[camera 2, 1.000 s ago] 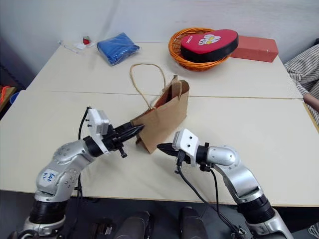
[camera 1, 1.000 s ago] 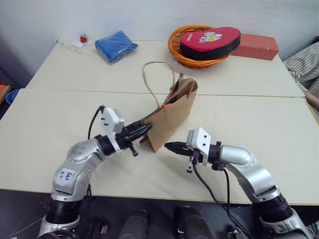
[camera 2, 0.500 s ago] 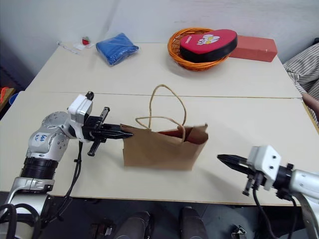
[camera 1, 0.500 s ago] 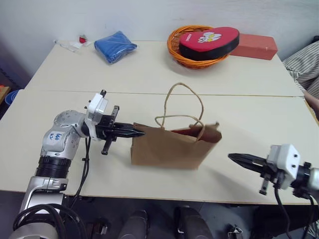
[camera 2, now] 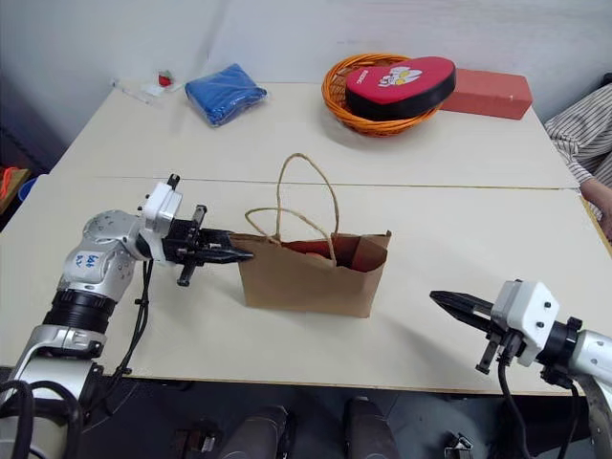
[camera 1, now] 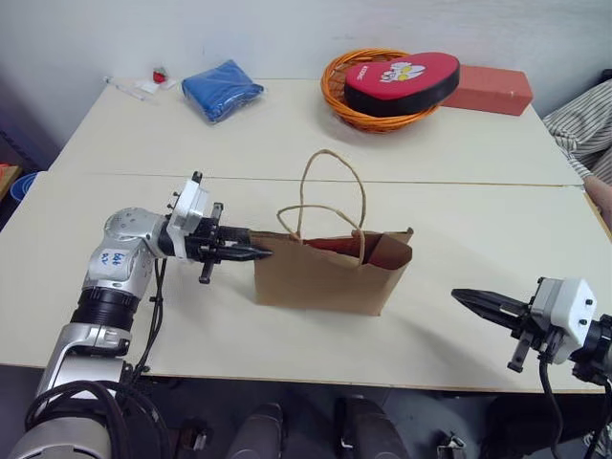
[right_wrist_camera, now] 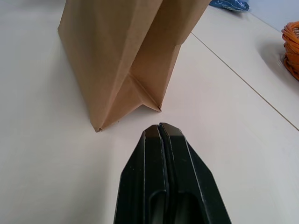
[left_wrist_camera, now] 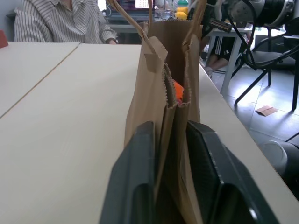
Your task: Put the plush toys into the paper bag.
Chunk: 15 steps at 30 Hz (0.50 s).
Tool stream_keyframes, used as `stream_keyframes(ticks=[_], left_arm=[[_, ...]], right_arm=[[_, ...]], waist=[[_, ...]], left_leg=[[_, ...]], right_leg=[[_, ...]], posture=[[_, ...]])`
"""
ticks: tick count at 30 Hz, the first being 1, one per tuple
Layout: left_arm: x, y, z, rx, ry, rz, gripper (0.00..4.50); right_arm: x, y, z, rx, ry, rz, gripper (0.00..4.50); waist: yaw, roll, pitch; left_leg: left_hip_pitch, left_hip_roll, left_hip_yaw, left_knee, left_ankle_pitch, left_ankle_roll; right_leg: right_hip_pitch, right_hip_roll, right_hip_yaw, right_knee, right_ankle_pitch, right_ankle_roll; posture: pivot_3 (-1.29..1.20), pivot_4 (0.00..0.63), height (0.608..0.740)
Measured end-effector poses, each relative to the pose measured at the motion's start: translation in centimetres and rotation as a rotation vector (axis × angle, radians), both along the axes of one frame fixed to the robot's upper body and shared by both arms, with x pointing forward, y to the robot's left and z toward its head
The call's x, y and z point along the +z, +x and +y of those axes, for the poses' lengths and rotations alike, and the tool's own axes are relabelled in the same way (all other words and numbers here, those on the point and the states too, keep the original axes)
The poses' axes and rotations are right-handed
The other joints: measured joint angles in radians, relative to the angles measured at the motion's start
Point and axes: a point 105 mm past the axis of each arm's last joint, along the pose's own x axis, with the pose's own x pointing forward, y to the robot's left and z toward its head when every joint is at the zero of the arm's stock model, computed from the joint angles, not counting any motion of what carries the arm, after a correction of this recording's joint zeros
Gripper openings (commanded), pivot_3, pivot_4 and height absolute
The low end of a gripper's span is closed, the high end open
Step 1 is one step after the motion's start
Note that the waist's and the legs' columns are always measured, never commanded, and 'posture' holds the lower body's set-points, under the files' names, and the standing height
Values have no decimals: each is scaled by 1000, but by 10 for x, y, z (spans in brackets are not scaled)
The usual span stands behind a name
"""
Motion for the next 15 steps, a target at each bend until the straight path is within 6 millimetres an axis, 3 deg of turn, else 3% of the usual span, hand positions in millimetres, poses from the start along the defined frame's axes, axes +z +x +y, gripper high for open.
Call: stream_keyframes(ticks=[2, 4, 8, 12, 15], left_arm=[[-2, -8, 6, 8, 16, 16, 2725], [-2, -12, 14, 32, 29, 19, 3283], [-5, -22, 51, 175, 81, 52, 4477], [-5, -32, 89, 369, 116, -17, 4500], [-16, -44, 115, 527, 185, -89, 4500]], right_arm=[[1, 4, 0, 7, 8, -8, 0], [2, 6, -1, 13, 20, -10, 367], [12, 10, -1, 57, 30, -32, 1560], [19, 8, -1, 132, -21, -46, 2908], [20, 4, -2, 192, -69, -47, 3967]], waist=[[1, 0, 0], [2, 0, 0], [-5, 1, 1], [-1, 2, 1], [3, 2, 1]], left_leg=[[0, 0, 0, 0, 0, 0], [0, 0, 0, 0, 0, 0], [0, 0, 0, -1, 0, 0], [0, 0, 0, -1, 0, 0], [0, 1, 0, -2, 0, 1]], right_leg=[[0, 0, 0, 0, 0, 0], [0, 0, 0, 0, 0, 0], [0, 0, 0, 0, 0, 0], [0, 0, 0, -1, 0, 0], [0, 0, 0, -3, 0, 0]], posture=[[0, 150, 740], [0, 150, 740], [0, 150, 740], [0, 150, 740], [0, 150, 740]])
